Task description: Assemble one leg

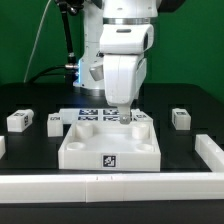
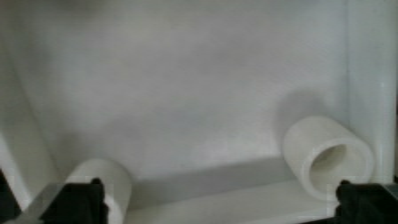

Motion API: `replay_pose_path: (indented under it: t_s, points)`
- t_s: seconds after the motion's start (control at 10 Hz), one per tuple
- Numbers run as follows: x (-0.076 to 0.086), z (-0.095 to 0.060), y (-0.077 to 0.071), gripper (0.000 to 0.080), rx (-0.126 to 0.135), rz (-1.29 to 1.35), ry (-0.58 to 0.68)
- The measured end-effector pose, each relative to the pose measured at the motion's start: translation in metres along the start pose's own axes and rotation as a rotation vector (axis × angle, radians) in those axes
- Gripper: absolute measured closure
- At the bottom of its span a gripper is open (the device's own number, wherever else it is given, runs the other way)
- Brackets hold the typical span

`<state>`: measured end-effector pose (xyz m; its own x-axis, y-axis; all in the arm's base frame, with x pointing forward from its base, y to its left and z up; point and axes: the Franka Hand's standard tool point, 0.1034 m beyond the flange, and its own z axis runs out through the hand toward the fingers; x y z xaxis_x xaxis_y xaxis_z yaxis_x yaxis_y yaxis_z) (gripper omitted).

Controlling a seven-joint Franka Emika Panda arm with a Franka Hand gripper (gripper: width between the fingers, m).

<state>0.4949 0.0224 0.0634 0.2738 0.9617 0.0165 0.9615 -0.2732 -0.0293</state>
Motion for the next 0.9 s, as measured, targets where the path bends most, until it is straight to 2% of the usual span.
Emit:
replay_pose_path:
  t_s: [0.1,0.2,0.3,0.4,0.5,0.7,0.9]
  points:
    - [-0.001,0.001,-0.001,0.0150,-0.001,-0.014,0.000]
    - [-0.004,0.006,-0.010,0.0150,0.007,-0.041,-0.003]
    - [-0.007,0.013,-0.021,0.0150,0.003,-0.077,-0.005]
    - [-0.011,0.022,-0.037,0.0150,0.021,-0.090,-0.009]
    - [-0.015,0.028,-0.048,0.0150,0.026,-0.089,-0.008]
    - [-0.025,0.042,-0.056,0.0150,0.035,-0.082,-0.002]
    - [-0.032,0.051,-0.055,0.0150,0.042,-0.063,0.003]
